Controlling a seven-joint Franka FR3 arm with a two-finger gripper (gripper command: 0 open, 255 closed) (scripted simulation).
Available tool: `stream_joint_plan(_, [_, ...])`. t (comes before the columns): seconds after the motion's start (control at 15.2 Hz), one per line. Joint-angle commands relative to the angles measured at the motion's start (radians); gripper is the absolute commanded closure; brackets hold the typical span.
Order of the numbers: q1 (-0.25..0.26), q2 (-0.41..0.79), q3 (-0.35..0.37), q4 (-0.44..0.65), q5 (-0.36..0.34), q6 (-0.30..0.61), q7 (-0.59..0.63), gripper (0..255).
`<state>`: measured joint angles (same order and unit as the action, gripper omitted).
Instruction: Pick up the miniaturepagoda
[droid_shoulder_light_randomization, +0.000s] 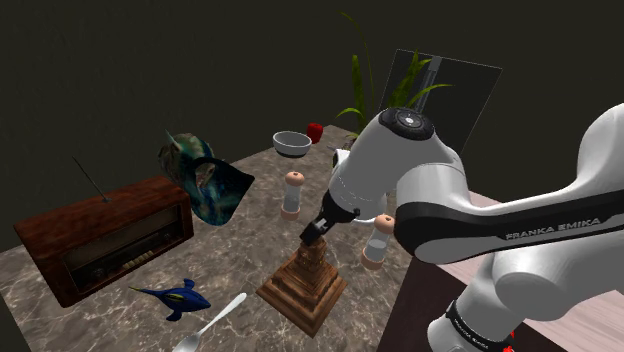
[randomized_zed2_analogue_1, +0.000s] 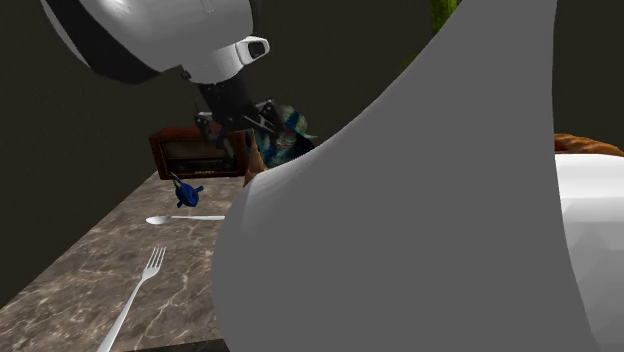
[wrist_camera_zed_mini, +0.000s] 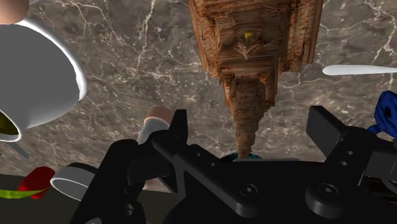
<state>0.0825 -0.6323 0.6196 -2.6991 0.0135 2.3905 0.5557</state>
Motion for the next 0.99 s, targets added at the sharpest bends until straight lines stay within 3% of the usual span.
stream_joint_plan(0.0, [-0.007, 0.015, 0.015, -0.017, -0.004, 0.032, 0.013, 0])
stream_joint_plan(0.2, [-0.013, 0.028, 0.026, -0.029, -0.008, 0.057, 0.023, 0])
stream_joint_plan(0.26, [-0.012, 0.027, 0.026, -0.029, -0.007, 0.057, 0.024, 255])
stream_joint_plan(0.92, [-0.009, 0.020, 0.019, -0.021, -0.005, 0.041, 0.017, 255])
